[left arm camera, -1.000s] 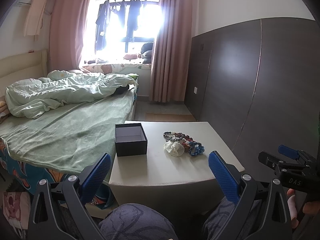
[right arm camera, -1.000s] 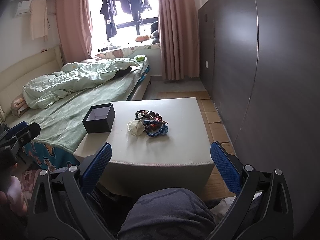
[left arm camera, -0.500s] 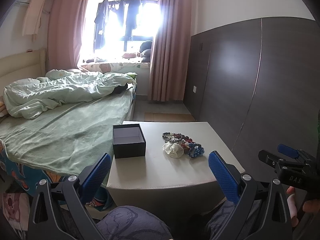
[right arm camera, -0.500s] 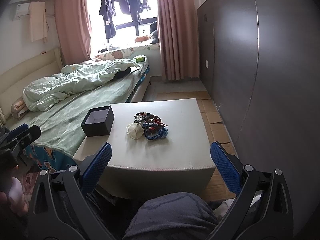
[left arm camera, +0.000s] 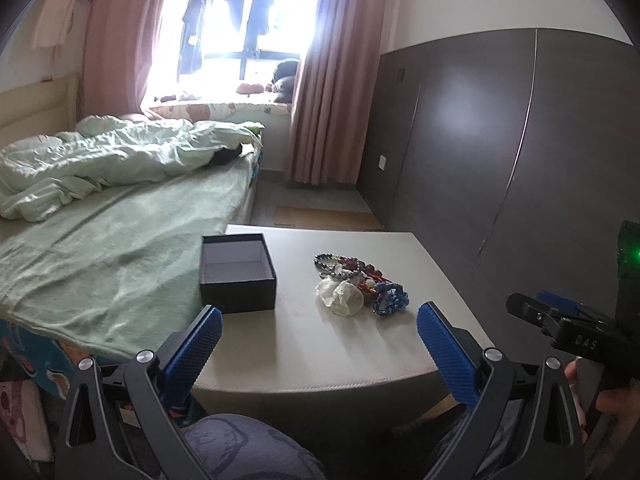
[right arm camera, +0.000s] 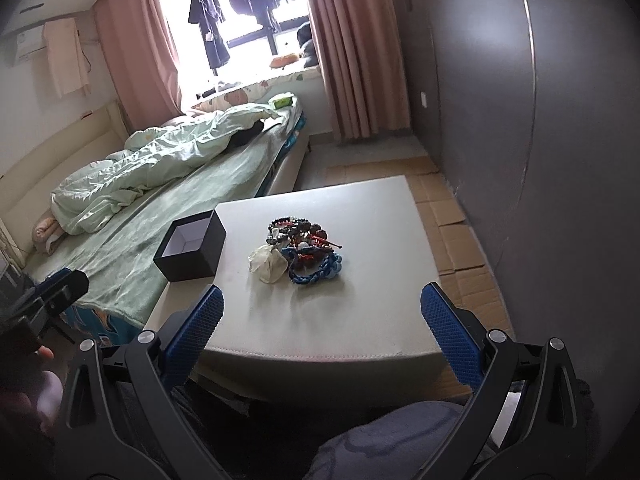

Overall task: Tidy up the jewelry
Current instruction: 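Reach the right gripper to the blue beaded bracelet and close on it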

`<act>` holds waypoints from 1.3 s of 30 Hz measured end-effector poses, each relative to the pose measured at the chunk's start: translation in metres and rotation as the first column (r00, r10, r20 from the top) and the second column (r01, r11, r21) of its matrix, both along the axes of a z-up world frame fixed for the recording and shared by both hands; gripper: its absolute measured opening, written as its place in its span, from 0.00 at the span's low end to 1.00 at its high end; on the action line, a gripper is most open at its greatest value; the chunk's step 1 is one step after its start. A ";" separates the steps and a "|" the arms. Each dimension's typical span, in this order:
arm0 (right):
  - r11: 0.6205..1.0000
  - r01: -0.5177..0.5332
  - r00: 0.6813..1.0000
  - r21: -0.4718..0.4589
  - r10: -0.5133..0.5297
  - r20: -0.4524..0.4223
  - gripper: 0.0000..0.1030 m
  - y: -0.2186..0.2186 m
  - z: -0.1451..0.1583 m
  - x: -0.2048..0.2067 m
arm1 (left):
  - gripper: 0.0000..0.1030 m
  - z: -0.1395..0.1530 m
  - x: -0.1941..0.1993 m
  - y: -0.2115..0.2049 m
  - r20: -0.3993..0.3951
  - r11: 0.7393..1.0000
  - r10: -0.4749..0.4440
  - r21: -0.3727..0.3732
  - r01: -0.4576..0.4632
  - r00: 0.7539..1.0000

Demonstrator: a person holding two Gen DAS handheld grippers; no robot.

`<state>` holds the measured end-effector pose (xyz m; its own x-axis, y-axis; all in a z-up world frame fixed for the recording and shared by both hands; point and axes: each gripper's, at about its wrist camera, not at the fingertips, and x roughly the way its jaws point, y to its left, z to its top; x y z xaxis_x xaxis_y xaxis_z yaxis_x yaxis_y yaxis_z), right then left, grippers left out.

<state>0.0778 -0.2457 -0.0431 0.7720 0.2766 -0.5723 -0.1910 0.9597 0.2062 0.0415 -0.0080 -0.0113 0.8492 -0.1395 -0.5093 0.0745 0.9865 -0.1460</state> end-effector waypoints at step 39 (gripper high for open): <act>0.984 0.032 0.886 0.174 0.053 -0.461 0.58 0.013 -0.116 0.198 | 0.00 -0.132 0.230 -0.028 -0.384 0.973 -0.220 -0.151 0.174 0.897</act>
<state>0.2754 -0.2325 -0.1592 0.4272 0.4097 -0.8060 -0.0434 0.8997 0.4344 0.2710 -0.0360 -0.1433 0.5303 -0.3571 -0.7689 0.1790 0.9337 -0.3102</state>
